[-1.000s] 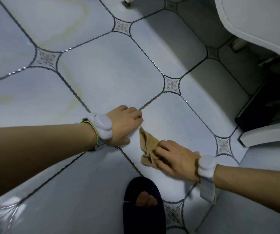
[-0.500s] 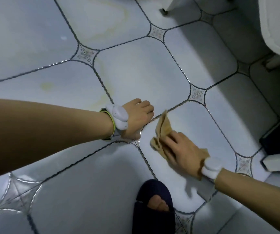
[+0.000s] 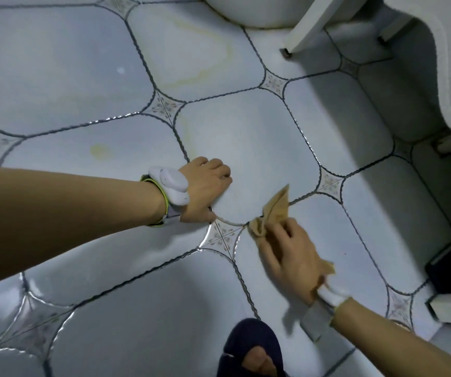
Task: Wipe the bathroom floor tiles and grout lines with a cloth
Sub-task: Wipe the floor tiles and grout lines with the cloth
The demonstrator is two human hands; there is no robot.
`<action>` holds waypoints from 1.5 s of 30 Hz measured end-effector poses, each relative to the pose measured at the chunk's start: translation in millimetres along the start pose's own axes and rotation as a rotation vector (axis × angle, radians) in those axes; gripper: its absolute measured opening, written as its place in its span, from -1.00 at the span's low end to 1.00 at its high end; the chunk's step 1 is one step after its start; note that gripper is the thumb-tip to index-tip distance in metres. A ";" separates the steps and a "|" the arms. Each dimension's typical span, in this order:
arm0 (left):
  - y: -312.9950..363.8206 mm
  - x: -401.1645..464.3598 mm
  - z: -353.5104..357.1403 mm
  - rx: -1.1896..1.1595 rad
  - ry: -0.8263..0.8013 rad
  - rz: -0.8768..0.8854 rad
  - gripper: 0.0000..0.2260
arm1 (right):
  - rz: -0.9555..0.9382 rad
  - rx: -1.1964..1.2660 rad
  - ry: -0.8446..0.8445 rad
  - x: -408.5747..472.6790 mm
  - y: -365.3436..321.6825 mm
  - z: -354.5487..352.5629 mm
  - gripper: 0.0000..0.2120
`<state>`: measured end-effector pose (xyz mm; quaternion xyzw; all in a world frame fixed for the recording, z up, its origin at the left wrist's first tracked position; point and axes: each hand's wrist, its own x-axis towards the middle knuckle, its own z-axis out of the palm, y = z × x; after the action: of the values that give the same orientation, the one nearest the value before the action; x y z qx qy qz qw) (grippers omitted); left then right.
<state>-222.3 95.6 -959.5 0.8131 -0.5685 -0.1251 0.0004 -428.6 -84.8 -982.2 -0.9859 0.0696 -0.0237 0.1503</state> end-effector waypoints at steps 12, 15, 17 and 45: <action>-5.1 -38.6 19.7 -0.040 -0.125 0.016 -0.15 | 0.562 -0.116 0.299 128.6 66.2 -6.5 -0.81; -5.4 -38.5 23.9 -0.014 -0.154 0.048 -0.17 | 0.340 -0.067 0.277 116.2 18.2 19.6 -0.80; -6.9 -39.4 24.8 0.004 -0.145 0.064 -0.20 | 0.131 -0.019 0.182 89.6 -9.1 32.2 -0.80; -103.2 -50.3 2.9 -0.143 0.098 -0.386 -0.29 | 0.490 -0.081 0.339 216.2 32.9 13.8 -0.83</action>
<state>-143.8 179.1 -966.9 0.9100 -0.3912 -0.1231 0.0616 -218.1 -143.0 -999.6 -0.9269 0.3305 -0.1483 0.0985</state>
